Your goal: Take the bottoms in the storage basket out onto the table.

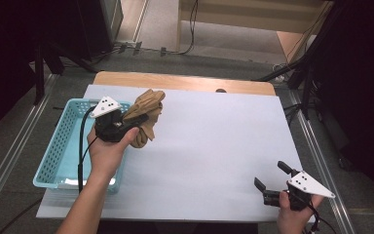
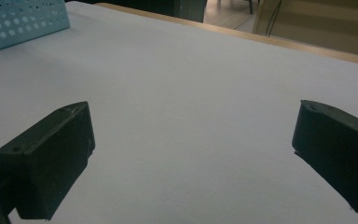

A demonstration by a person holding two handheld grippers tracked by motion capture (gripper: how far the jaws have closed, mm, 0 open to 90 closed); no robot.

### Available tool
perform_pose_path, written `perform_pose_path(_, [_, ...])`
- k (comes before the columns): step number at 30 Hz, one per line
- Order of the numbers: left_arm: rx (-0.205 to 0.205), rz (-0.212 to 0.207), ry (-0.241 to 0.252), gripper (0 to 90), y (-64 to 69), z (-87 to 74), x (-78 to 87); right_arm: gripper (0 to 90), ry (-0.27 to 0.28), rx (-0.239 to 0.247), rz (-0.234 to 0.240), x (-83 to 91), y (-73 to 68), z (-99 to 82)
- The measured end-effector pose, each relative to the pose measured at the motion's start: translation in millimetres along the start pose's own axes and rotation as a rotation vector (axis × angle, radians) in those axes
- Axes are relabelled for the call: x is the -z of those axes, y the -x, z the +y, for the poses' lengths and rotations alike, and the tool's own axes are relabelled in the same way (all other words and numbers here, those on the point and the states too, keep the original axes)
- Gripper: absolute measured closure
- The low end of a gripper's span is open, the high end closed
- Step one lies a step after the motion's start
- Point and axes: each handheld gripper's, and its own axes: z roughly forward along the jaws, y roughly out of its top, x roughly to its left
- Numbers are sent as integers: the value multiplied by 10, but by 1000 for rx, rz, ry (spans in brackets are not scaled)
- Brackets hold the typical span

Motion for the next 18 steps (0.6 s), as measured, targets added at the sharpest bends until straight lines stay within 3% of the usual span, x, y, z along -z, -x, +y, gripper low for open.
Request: perform_pose_path(18, [-12,-35,-14,692,127,-39,-133,0,1,-1,0,2,4,0])
